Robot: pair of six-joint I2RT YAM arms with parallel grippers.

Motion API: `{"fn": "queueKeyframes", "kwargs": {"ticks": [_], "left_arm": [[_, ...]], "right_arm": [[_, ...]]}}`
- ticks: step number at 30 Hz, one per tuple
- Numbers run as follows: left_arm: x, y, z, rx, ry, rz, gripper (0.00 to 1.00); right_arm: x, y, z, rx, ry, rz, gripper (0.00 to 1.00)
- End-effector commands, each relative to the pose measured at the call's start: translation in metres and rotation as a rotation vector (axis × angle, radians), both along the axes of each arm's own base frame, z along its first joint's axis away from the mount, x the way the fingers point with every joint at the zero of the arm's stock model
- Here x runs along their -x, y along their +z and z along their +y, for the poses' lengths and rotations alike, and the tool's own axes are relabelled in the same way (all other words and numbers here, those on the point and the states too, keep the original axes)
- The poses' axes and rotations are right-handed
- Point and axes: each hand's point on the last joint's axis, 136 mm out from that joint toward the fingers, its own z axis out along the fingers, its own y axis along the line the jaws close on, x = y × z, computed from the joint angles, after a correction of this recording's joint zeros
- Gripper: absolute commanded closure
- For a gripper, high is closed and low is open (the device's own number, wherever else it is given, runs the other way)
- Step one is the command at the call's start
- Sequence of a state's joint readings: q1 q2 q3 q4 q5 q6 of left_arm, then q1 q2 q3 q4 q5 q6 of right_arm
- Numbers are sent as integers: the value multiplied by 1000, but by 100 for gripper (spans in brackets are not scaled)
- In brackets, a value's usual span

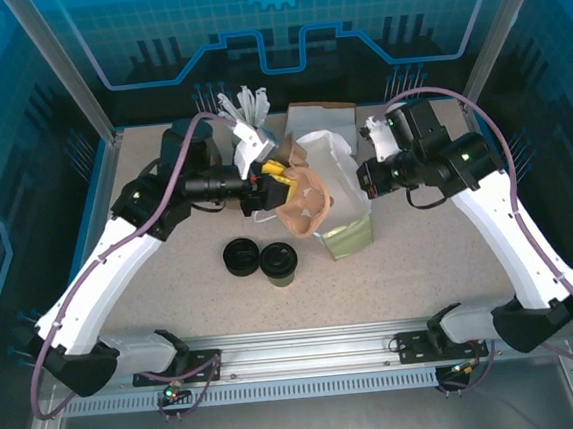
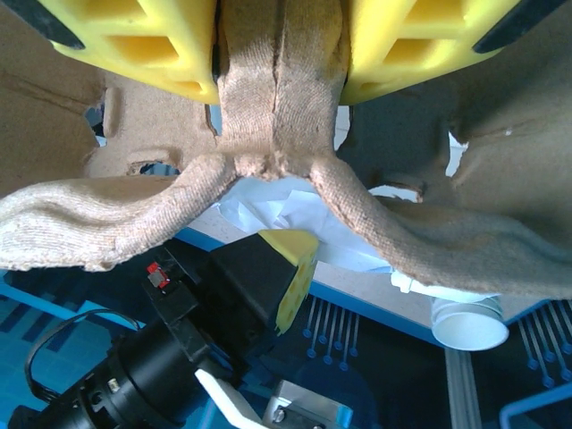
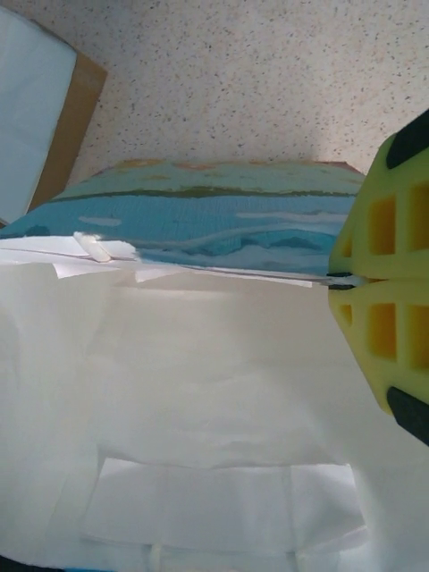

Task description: Pack the takeout coffee

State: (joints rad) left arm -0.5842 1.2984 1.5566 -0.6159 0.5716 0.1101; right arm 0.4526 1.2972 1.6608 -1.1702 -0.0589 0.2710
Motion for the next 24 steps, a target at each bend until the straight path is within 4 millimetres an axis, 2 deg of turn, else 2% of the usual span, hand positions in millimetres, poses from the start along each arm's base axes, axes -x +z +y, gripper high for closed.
{"fn": "queueKeyframes", "kwargs": {"ticks": [1,8,24], "left_arm": [[6,8,-15,24,-71,5,64],[2,-6,-34,5,-125,38,64],[-5,-45,-49,-91,-186,145,64]], "right_arm": [[13,-2,-6,9,12,-14,100],[26,-15,-11,10,16,6,100],[38,-20,-9,-23,38,23,100]]}}
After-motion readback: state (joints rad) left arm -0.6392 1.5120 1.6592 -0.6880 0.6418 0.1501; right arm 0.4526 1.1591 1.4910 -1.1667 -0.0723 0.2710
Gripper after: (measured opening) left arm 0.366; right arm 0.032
